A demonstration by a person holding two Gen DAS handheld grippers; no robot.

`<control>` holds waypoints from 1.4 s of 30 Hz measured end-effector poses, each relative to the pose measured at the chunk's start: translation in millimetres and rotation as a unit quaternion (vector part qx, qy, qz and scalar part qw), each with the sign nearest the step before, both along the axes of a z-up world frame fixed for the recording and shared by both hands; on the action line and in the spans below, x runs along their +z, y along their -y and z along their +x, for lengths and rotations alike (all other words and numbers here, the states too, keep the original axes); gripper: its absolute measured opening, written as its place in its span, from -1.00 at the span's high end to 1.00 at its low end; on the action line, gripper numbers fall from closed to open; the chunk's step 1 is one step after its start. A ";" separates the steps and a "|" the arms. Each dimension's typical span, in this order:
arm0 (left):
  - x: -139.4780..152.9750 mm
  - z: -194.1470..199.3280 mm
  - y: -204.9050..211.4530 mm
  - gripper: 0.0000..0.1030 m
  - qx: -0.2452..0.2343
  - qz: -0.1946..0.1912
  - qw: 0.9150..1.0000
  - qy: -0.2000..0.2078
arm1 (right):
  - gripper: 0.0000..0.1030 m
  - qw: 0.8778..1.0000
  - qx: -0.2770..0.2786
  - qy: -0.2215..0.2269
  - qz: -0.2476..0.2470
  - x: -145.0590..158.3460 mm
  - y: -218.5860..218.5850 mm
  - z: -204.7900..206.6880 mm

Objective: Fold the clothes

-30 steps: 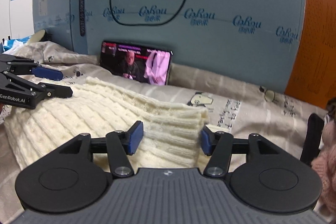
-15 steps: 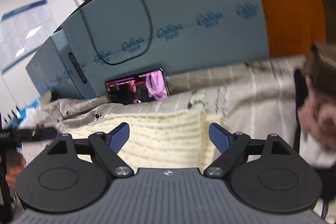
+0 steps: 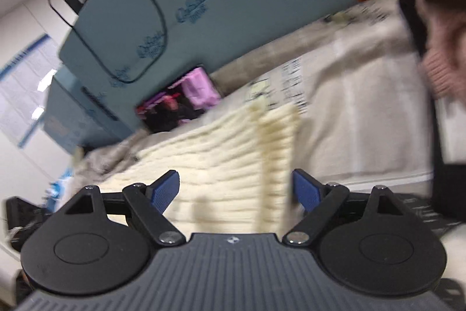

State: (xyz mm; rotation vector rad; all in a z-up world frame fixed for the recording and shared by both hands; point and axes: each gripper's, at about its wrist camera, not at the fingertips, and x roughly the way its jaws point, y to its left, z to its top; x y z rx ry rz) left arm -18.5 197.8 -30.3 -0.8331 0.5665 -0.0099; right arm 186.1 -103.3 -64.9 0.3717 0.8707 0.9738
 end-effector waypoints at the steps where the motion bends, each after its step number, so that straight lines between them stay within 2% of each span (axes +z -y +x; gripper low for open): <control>1: -1.0 3.1 1.8 -0.84 0.001 0.000 1.000 0.005 | -0.60 1.000 0.005 -0.002 0.007 -1.3 -2.4 -1.7; 3: -2.3 7.6 8.1 -0.83 0.000 0.016 1.000 0.016 | -0.54 1.000 0.010 0.000 0.015 -2.8 -5.8 -7.0; 4: -2.1 8.1 11.7 -0.76 -0.002 0.028 0.999 0.020 | -0.43 1.000 0.008 0.003 0.017 -3.1 -6.2 -9.5; 5: -1.5 8.0 15.4 -0.60 -0.005 0.042 0.999 0.024 | -0.33 1.000 0.006 0.003 0.020 -3.8 -5.6 -10.5; 6: -0.9 7.8 19.2 -0.47 -0.007 0.056 0.998 0.028 | -0.07 1.000 0.003 0.000 0.023 -4.9 -4.5 -10.8; 7: -0.3 7.6 22.9 -0.25 -0.009 0.069 0.997 0.032 | 0.33 1.000 0.001 -0.002 0.027 -5.9 -3.5 -11.1; 8: 0.4 7.4 26.6 -0.09 -0.012 0.083 0.996 0.036 | 0.57 1.000 0.001 -0.004 0.030 -7.1 -2.9 -12.1; 11: 7.0 3.1 36.8 0.17 -0.016 0.118 0.992 0.052 | 0.59 0.999 0.003 0.001 0.036 -7.9 -1.5 -17.5; 13: 14.4 -2.7 42.3 0.20 -0.018 0.135 0.989 0.064 | 0.60 0.999 0.008 0.022 0.048 0.2 0.5 -24.6; 17: 35.0 -24.1 44.5 0.20 -0.012 0.143 0.985 0.099 | 0.60 0.996 0.016 0.051 0.075 23.9 4.0 -42.5; 23: 55.1 -72.5 25.2 0.20 0.040 0.141 0.981 0.130 | 0.60 0.992 0.036 0.080 0.095 60.8 -15.5 -73.8; 31: 59.1 -151.1 -45.0 0.20 0.160 0.138 0.968 0.135 | 0.59 0.982 0.110 0.124 0.088 83.9 -117.7 -130.2; 36: 63.0 -191.8 -97.7 0.20 0.229 0.135 0.956 0.122 | 0.59 0.978 0.159 0.109 0.075 77.8 -196.4 -154.3; 42: 60.7 -212.9 -153.6 0.20 0.298 0.145 0.938 0.098 | 0.59 0.973 0.198 0.101 0.060 71.6 -283.3 -179.0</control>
